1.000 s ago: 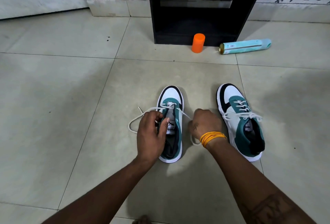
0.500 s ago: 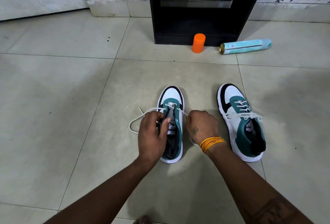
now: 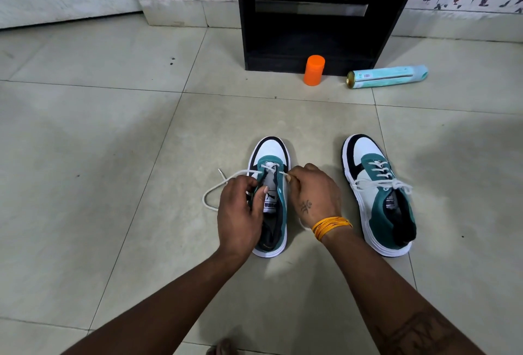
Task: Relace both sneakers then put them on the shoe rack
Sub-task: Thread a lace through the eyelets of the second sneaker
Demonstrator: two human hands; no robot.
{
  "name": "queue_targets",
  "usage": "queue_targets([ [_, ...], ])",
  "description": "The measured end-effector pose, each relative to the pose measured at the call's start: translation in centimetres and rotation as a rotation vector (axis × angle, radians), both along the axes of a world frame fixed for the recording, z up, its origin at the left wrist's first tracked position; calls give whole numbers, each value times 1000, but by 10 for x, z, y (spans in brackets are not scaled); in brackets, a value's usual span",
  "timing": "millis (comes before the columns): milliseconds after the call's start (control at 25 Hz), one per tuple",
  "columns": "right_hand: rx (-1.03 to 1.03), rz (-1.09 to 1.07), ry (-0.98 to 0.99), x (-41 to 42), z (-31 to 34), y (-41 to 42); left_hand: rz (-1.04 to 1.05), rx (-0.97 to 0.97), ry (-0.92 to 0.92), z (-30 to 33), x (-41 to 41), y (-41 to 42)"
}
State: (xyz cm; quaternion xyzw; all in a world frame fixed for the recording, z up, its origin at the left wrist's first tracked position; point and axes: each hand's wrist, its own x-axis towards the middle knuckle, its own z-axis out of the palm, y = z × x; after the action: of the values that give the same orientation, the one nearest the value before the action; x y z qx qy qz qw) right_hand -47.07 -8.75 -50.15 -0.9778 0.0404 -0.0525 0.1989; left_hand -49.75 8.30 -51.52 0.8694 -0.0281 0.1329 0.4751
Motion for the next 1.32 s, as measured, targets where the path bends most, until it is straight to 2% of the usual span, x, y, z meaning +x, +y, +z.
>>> queue_targets([
  [240,314,-124,56,-3,15,-3,-15,31,36,4,5,3],
  [400,581,-54,39,-5,50,-4,-52,113,-11,25,17,2],
  [520,626,14,5,-6,83,-2,-183,195,38,50,34,-9],
  [640,666,54,28,-11,109,4,-277,84,111,70,47,-18],
  [800,751,-26,78,-16,111,1,-248,-80,135,88,52,-11],
  [880,742,-7,116,-16,105,1,-240,-158,135,96,50,-3],
  [1000,723,174,131,-15,100,13,-266,-272,134,108,43,8],
  [1080,723,220,103,-13,93,20,-266,-320,132,114,38,14],
  [1160,656,112,77,-10,78,15,-246,-357,126,118,36,19],
  [1240,435,-55,66,-8,62,2,-225,-377,118,119,36,24],
  [1320,262,-115,39,-12,56,-8,-235,-369,125,117,36,26],
])
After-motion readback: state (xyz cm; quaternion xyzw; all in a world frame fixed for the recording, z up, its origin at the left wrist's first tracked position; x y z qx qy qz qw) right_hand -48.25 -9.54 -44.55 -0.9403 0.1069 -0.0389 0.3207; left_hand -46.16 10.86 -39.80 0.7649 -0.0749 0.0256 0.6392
